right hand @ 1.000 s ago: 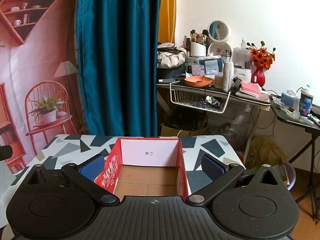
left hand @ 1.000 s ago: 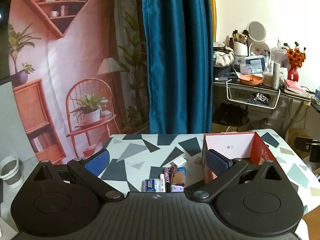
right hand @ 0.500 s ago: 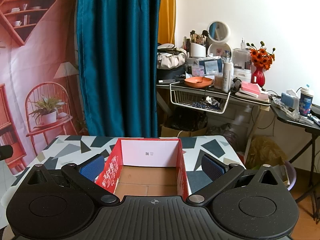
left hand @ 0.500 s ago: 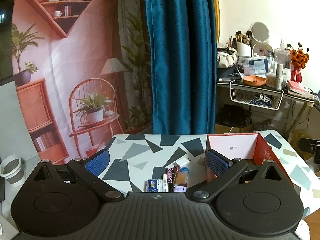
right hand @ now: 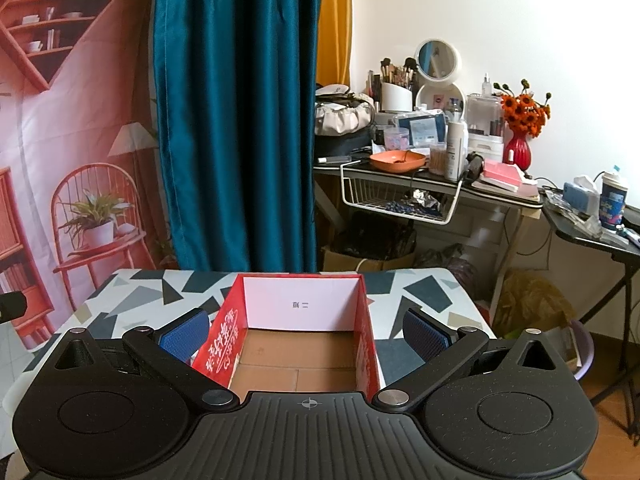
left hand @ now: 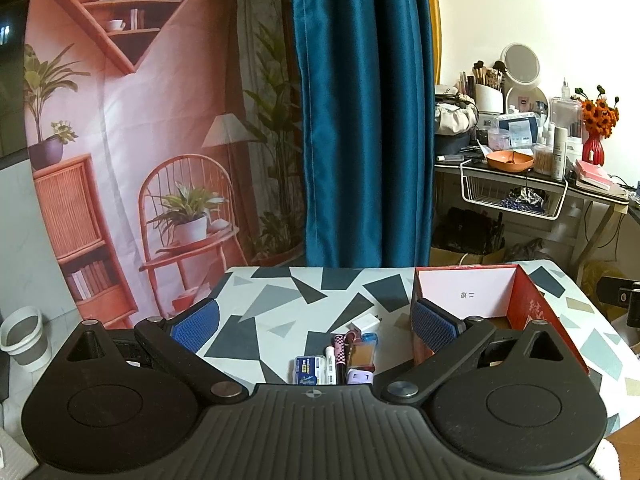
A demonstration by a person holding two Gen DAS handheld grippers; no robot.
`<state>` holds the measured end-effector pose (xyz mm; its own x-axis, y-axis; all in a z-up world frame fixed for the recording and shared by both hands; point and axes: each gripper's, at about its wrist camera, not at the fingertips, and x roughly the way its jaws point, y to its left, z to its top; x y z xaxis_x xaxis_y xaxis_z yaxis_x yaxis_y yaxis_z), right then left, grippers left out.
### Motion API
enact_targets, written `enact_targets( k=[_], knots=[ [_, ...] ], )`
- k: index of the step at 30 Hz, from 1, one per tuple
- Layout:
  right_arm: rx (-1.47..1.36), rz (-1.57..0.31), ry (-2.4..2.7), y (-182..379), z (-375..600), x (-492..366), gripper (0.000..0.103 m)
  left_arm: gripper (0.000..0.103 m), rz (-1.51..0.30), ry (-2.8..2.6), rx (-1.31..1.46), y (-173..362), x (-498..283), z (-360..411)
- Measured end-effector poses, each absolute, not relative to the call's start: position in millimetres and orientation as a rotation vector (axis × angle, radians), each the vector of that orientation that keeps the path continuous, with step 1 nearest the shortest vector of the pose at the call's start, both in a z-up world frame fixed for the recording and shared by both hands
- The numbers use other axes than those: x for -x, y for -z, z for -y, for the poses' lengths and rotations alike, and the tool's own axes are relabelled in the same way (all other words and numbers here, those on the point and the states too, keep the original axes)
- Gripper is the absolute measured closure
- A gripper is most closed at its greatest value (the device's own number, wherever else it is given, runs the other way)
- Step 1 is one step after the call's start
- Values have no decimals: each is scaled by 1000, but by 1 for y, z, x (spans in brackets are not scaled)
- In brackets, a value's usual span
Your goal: Organize rigid objects
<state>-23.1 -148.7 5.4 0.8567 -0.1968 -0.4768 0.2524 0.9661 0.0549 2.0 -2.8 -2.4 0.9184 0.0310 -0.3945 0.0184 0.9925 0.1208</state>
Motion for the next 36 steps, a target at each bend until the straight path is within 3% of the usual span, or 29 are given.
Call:
enact_targets(
  k=[36],
  knots=[
    [-129, -453, 230, -6, 152, 16, 0, 0, -350, -39, -122, 0, -9, 4]
  ],
)
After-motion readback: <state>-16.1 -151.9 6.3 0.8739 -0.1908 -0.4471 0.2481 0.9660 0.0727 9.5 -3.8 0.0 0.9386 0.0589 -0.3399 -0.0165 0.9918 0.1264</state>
